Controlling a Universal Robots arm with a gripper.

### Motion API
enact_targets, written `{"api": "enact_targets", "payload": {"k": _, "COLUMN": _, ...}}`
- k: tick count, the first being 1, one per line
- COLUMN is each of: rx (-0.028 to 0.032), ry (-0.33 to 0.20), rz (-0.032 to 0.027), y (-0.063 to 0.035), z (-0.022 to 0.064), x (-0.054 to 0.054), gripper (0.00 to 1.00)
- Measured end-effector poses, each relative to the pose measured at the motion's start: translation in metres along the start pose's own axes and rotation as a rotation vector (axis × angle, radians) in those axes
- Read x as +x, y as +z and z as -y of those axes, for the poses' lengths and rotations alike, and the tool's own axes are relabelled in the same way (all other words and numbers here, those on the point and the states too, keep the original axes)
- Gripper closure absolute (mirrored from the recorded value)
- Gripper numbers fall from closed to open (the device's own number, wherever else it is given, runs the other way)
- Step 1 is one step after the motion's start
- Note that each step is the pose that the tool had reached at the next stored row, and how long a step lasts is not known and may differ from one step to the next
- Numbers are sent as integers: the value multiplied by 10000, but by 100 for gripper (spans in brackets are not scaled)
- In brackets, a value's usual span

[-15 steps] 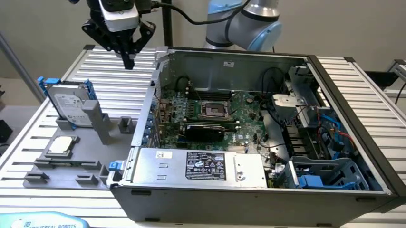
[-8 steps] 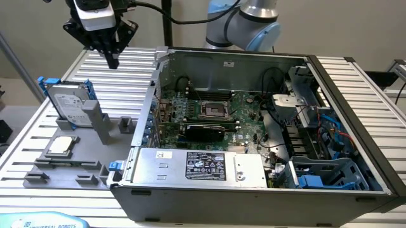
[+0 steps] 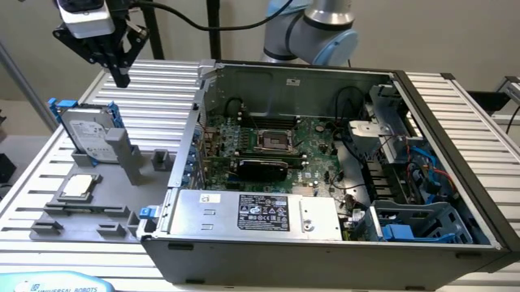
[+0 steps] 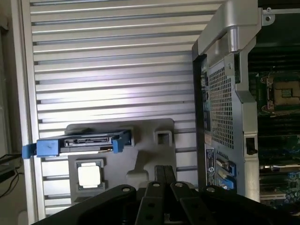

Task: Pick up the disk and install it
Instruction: 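Reach for the disk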

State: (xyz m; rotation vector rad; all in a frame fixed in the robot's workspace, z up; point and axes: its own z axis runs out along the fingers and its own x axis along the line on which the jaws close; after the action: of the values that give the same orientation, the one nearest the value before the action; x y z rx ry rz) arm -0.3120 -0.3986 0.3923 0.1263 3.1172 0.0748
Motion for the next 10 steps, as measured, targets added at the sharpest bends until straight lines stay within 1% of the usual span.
{"api": "enact_targets", "payload": {"k": 6, "rx": 1, "ry": 1, "rz": -7, "y": 4, "z": 19, "x": 269, "gripper": 89}}
{"api": "enact_targets", "payload": {"k": 10, "rx": 3, "ry": 2, "rz": -38, "y": 17, "z": 31, "x": 450, "gripper": 89}}
